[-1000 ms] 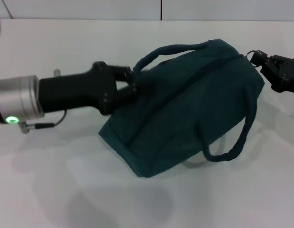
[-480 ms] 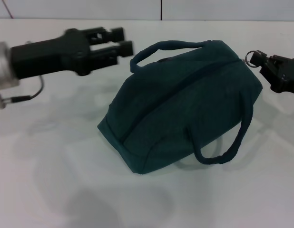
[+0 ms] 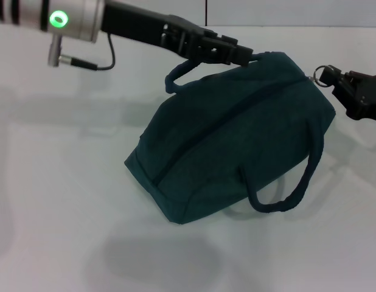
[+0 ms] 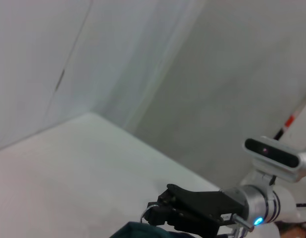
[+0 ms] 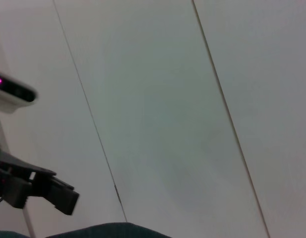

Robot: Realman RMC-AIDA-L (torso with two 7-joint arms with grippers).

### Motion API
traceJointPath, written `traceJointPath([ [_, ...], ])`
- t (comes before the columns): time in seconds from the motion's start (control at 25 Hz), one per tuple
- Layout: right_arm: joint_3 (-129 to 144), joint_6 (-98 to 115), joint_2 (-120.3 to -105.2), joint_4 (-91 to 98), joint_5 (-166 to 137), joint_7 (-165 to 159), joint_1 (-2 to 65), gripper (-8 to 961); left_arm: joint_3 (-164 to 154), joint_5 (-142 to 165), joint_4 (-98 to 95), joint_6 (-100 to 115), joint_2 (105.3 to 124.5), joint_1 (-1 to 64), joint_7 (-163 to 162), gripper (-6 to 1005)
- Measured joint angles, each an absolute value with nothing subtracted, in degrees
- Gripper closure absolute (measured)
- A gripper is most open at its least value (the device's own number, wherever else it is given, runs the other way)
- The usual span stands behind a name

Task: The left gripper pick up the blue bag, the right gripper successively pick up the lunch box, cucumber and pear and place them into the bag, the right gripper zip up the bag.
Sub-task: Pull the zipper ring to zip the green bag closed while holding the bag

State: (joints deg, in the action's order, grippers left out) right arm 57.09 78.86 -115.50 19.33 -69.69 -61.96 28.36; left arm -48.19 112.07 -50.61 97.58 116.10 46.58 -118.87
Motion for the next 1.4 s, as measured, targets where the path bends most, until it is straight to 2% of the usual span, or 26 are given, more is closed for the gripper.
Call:
traceJointPath([
  [0.04, 57.1, 78.9, -115.54, 19.3, -69.7, -62.0, 28.3, 850, -48.3, 116.2, -50.6, 97.5, 115.76, 50.2, -123.5, 471],
  [0.28, 57.1, 79.5, -115.78, 19.3, -69.7, -62.0, 28.3, 849, -50.3, 120.4, -50.6, 97.6, 114.99, 54.4, -130.2, 472],
  [0.6, 57.1, 80.6, -115.76, 18.6, -69.6, -61.7, 28.0, 848, -52.9, 124.9, -50.7, 96.9, 114.93, 55.9, -134.6, 474],
  [1.4, 57.1, 81.8, -115.74, 17.8, -69.6, -61.0, 27.8, 844, -55.7, 127.1, -48.3, 97.2, 116.72, 56.9, -139.2, 478],
])
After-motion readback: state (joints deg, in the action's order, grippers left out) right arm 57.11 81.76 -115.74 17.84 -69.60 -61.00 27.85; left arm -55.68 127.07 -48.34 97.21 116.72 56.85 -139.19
